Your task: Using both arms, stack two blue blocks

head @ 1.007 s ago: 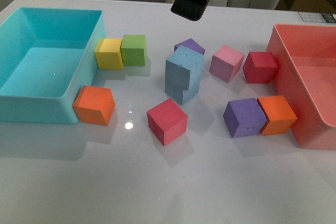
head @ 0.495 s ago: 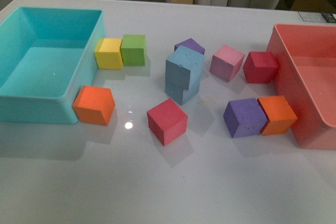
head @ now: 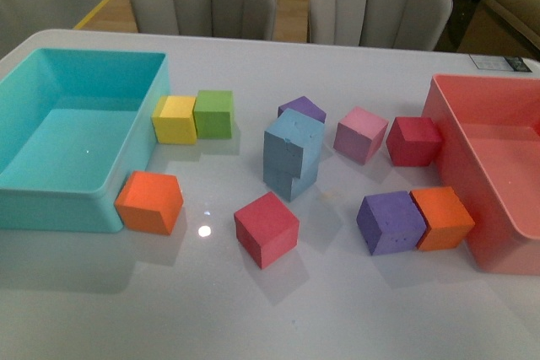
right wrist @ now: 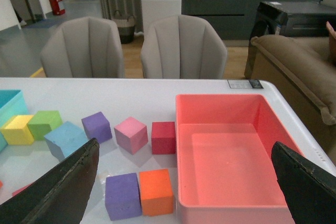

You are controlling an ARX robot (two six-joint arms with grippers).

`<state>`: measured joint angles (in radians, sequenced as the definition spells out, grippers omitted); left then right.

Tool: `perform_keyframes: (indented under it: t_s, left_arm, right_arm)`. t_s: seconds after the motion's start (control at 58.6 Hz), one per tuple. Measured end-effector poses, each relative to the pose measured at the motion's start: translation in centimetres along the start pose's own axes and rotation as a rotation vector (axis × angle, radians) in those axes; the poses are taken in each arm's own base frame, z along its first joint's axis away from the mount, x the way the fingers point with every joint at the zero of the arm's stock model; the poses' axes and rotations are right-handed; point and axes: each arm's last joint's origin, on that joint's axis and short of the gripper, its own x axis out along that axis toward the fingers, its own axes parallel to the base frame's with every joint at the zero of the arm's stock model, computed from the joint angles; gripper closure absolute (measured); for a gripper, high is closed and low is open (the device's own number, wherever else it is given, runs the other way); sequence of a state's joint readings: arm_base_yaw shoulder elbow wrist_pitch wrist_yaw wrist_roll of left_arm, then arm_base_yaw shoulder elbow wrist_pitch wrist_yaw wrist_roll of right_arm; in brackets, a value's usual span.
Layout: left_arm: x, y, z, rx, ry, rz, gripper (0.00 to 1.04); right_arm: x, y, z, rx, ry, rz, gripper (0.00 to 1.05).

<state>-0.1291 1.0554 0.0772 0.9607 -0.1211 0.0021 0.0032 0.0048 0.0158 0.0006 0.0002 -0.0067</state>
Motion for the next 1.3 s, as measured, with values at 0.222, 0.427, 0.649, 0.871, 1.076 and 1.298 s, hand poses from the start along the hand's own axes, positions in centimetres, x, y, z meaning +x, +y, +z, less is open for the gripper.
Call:
perform_keyframes:
  t_s: [0.222, 0.427, 0.649, 0.871, 1.076, 1.298]
  left_arm:
    - [-1.9, 1.4, 0.1, -0.002, -0.004, -0.015, 1.03]
    - [-3.2, 1.8, 0.3, -0.002, -0.01, 0.003, 1.03]
    - [-4.2, 1.8, 0.7, -0.002, -0.024, 0.003, 1.03]
    - [-5.0, 1.8, 0.8, -0.002, -0.031, 0.004, 1.03]
    - [-5.7, 1.8, 0.9, -0.002, -0.032, 0.004, 1.03]
    - [-6.1, 1.8, 0.8, -0.002, -0.033, 0.004, 1.03]
  right_arm:
    - [0.0, 0.0, 0.0, 0.0, 0.0, 0.0, 0.09]
    - [0.0, 0.0, 0.0, 0.0, 0.0, 0.0, 0.09]
    - [0.0, 0.0, 0.0, 0.0, 0.0, 0.0, 0.09]
    - [0.0, 0.0, 0.0, 0.0, 0.0, 0.0, 0.09]
    - [0.0, 0.0, 0.0, 0.0, 0.0, 0.0, 0.09]
    - [0.0, 0.0, 0.0, 0.0, 0.0, 0.0, 0.09]
